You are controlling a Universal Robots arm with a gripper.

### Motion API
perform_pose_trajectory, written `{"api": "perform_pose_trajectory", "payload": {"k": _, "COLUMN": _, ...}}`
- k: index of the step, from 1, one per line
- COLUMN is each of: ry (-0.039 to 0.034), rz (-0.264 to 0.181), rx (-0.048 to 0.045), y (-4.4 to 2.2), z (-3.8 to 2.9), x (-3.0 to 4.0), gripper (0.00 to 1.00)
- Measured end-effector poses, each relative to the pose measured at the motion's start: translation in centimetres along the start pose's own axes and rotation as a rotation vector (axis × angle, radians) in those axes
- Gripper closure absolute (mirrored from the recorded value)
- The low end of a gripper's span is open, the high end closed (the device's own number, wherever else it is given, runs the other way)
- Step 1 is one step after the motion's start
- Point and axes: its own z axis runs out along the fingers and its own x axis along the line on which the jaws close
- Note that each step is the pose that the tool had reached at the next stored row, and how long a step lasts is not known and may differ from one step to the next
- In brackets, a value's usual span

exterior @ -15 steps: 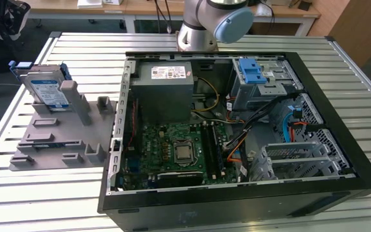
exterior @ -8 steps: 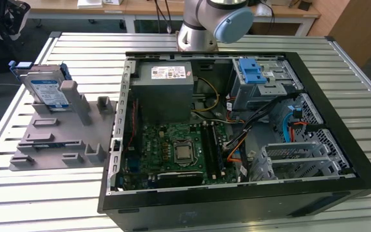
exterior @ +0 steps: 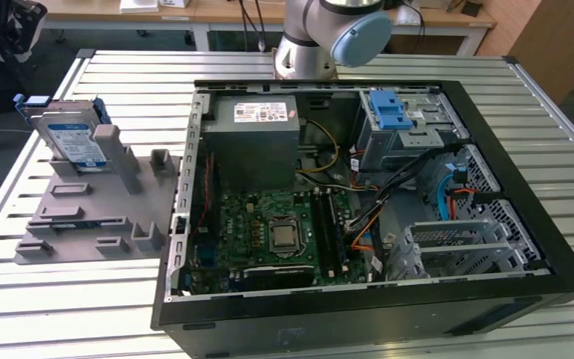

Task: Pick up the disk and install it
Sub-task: 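Pick up the disk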

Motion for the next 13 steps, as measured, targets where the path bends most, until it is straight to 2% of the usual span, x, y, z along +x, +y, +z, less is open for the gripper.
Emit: {"api": "perform_pose_trajectory", "payload": {"k": 13, "ry": 0.0053, "rz": -0.147, "rx": 0.0016, "y": 0.00, "z": 0.00, "x": 0.00, "gripper": 0.89}}
